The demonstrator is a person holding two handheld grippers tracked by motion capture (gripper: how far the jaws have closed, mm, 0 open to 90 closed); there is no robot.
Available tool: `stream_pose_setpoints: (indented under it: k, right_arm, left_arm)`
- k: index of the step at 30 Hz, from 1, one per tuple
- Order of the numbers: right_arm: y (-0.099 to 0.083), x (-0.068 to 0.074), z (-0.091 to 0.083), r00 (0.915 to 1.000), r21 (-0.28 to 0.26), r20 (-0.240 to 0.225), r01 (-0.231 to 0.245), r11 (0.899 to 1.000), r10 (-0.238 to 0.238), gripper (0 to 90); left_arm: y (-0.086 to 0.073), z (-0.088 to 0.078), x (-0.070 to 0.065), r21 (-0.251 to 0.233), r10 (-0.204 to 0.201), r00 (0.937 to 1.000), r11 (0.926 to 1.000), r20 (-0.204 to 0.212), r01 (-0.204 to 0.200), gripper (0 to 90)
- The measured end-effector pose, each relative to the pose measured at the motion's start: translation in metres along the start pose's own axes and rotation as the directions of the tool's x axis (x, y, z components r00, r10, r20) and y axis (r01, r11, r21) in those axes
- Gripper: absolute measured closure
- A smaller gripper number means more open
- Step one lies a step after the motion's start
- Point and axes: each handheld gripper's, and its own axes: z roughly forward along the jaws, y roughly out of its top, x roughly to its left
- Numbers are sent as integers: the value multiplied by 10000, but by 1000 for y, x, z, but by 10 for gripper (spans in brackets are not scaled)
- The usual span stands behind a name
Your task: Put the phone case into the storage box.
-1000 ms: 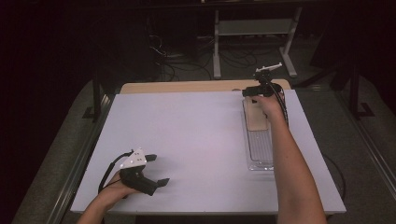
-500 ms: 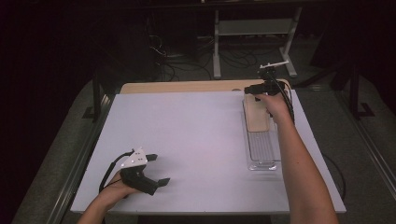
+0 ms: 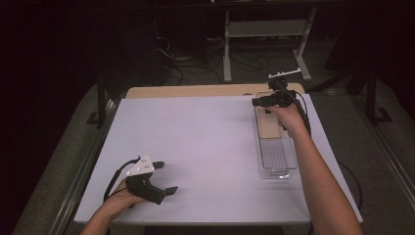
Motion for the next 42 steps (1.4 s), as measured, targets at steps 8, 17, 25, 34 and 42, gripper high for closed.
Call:
stream_pose_setpoints:
  k: [8, 17, 25, 34, 42]
  right_arm:
    - [-15, 9, -8, 9981, -106, -521, 310, 9995, -315, 23]
    - [-37, 14, -19, 9946, -336, -968, 339, 9989, -370, 23]
    - [-61, 19, -27, 9879, -639, -1432, 507, 9967, -594, 24]
    - [-83, 27, -37, 9813, -799, -1734, 703, 9943, -833, 24]
    - [-99, 28, -53, 9755, -1051, -1969, 786, 9914, -982, 24]
  left_arm:
    - [0, 0, 0, 18, 33, 10000, 10000, -3, -33, 0]
    - [0, 1, 1, 140, 40, 10000, 9999, -8, -40, 0]
    - [1, -3, 6, 238, -172, 9998, 9996, -141, 176, 0]
    - [4, -6, 14, 473, -178, 9993, 9987, -324, 193, 0]
    - [9, -10, 15, 610, -129, 9996, 9980, -255, 144, 0]
